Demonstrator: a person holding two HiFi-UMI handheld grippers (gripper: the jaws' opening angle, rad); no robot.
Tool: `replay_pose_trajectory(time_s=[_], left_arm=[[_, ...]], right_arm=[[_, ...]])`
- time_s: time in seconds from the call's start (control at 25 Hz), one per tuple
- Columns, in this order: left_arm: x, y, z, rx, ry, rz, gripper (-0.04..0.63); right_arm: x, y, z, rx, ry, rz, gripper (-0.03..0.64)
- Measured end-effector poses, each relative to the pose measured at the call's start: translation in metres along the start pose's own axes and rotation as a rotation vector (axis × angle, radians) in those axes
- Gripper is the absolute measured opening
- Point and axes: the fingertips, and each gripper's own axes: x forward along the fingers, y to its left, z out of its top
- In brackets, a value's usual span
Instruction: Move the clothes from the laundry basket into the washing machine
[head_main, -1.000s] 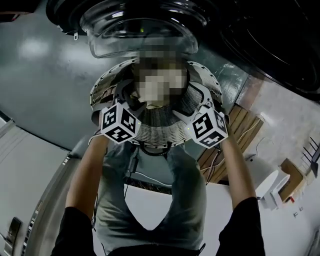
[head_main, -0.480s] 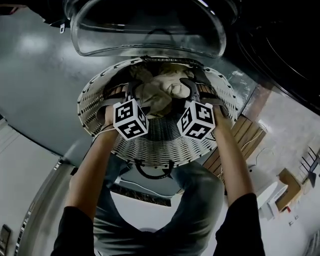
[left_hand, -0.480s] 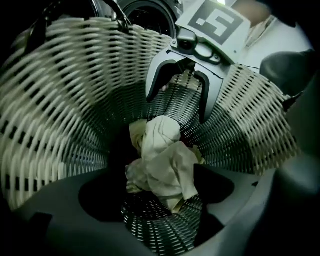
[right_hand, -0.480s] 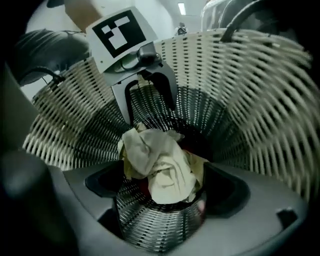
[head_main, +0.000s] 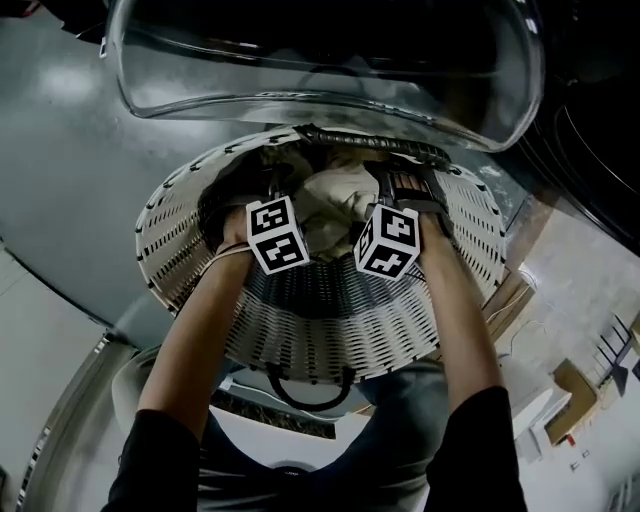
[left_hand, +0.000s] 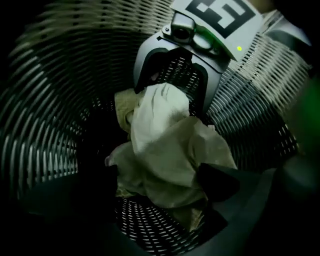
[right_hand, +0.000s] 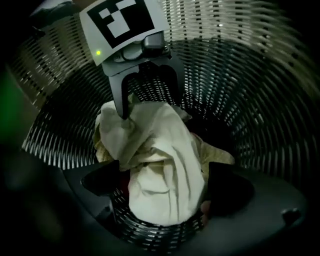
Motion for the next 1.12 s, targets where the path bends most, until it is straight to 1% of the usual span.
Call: replay_pose_trajectory(time_s=[0.08,0.28,0.4,0.52,0.56,0.64,0.68,0.76,0.8,0.88,0.96,1.0,1.12], left_arm=[[0.012,0.001,-0.003,-0.014,0.005,-0.021,0.522],[0.039,0.002,-0.009,0.010,0.040,-0.058,0.529],[0.049,0.001,-0.011,0.011,0.051,-0.077,0.526],[0.056,0.004,-0.011,0.010,0.056,-0.082,0.523],[0.059,0.004,-0.011,0.010,0.061,-0.085,0.513],[0.064,0.002,-0.012,0.012,0.079,-0.087,0.466],[0.065,0.001,-0.012,0.012,0.089,-0.088,0.425],[0.063,-0.002,-0.013,0.012,0.110,-0.097,0.301],[0.061,-0.004,-0.013,0.011,0.116,-0.102,0.254],[0.054,-0.006,-0.012,0.002,0.111,-0.099,0.187],[0.043,-0.006,-0.008,-0.012,0.101,-0.085,0.156],[0.035,-0.006,-0.006,-0.015,0.098,-0.077,0.150],[0.006,-0.004,0.003,-0.021,0.090,-0.052,0.144]], right_arm=[[0.015,0.000,-0.003,-0.015,0.013,0.006,0.563],[0.045,0.004,-0.011,-0.037,0.041,0.020,0.558],[0.053,0.006,-0.011,-0.034,0.039,0.036,0.518],[0.058,0.002,-0.013,-0.038,0.050,0.027,0.480],[0.060,0.002,-0.014,-0.041,0.055,0.025,0.463],[0.064,0.003,-0.015,-0.040,0.060,0.025,0.433],[0.065,0.002,-0.016,-0.035,0.061,0.023,0.406],[0.064,0.000,-0.015,-0.024,0.060,0.016,0.341],[0.062,0.001,-0.015,-0.022,0.059,0.011,0.302],[0.055,0.002,-0.013,-0.017,0.055,-0.001,0.223],[0.044,0.003,-0.009,-0.002,0.043,-0.009,0.169],[0.037,0.003,-0.006,0.005,0.036,-0.010,0.149],[0.007,-0.001,0.004,0.020,0.024,-0.018,0.120]])
